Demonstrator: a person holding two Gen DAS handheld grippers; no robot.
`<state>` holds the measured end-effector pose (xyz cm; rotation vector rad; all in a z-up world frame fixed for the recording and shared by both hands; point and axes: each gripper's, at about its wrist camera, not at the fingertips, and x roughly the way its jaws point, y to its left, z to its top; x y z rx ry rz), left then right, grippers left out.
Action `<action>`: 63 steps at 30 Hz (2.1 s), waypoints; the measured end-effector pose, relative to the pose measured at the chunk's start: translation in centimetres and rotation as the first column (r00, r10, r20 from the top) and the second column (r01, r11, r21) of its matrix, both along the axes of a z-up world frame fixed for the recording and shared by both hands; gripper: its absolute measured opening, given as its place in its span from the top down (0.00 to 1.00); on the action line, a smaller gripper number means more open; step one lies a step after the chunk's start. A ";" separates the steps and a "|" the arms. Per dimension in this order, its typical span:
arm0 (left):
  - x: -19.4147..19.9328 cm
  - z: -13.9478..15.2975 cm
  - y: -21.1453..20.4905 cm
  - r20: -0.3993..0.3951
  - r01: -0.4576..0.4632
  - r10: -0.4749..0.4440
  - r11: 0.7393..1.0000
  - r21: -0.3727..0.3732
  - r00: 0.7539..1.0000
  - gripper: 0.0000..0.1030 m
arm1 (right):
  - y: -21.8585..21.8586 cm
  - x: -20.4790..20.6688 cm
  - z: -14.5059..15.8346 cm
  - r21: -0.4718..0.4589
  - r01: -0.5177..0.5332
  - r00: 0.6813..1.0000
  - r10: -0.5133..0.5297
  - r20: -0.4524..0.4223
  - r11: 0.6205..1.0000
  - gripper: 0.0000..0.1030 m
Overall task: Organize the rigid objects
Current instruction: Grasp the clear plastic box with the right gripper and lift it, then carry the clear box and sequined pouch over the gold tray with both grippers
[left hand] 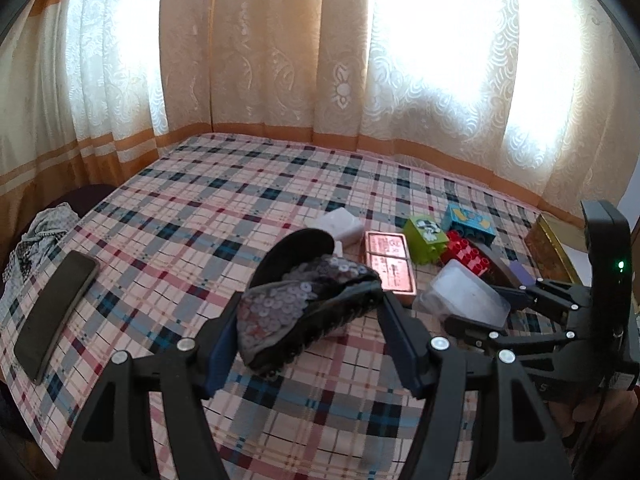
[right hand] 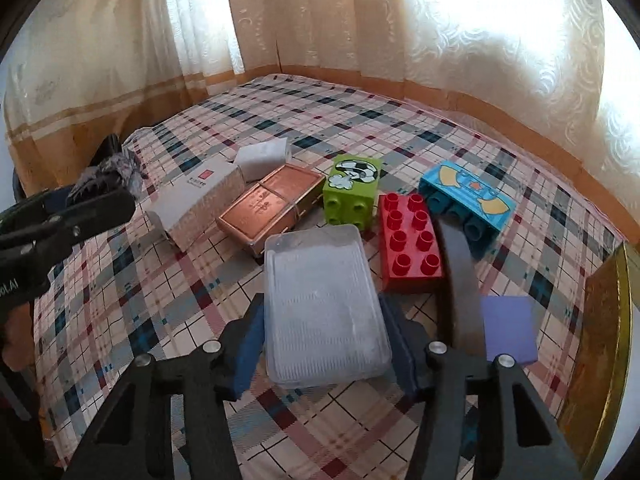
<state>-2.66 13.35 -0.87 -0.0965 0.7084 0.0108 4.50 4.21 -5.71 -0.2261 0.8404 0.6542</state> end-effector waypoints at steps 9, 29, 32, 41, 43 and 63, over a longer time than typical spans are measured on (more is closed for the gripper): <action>-0.7 1.2 -1.3 0.027 -0.005 0.005 1.000 0.003 1.000 0.36 | -3.7 -2.0 3.6 0.211 0.062 0.997 -0.071 0.037 0.976 0.45; 1.2 4.6 -15.3 0.135 0.214 -0.217 0.976 0.036 0.967 0.36 | -20.5 -5.5 7.7 0.386 0.436 0.804 -0.545 0.239 0.813 0.44; 1.5 4.8 -18.1 0.143 0.250 -0.254 0.967 0.046 0.957 0.36 | -22.6 -5.5 7.2 0.386 0.490 0.769 -0.596 0.231 0.782 0.44; 2.5 4.3 -25.2 0.130 0.336 -0.340 0.940 0.054 0.931 0.36 | -28.9 -6.2 6.1 0.367 0.619 0.665 -0.712 0.226 0.694 0.44; 2.6 4.1 -26.4 0.127 0.348 -0.352 0.936 0.054 0.927 0.36 | -29.8 -6.2 5.9 0.353 0.645 0.639 -0.732 0.238 0.678 0.44; 4.0 1.2 -33.3 0.074 0.396 -0.403 0.913 0.098 0.912 0.36 | -32.0 -4.5 4.2 0.242 0.746 0.576 -0.783 0.234 0.621 0.44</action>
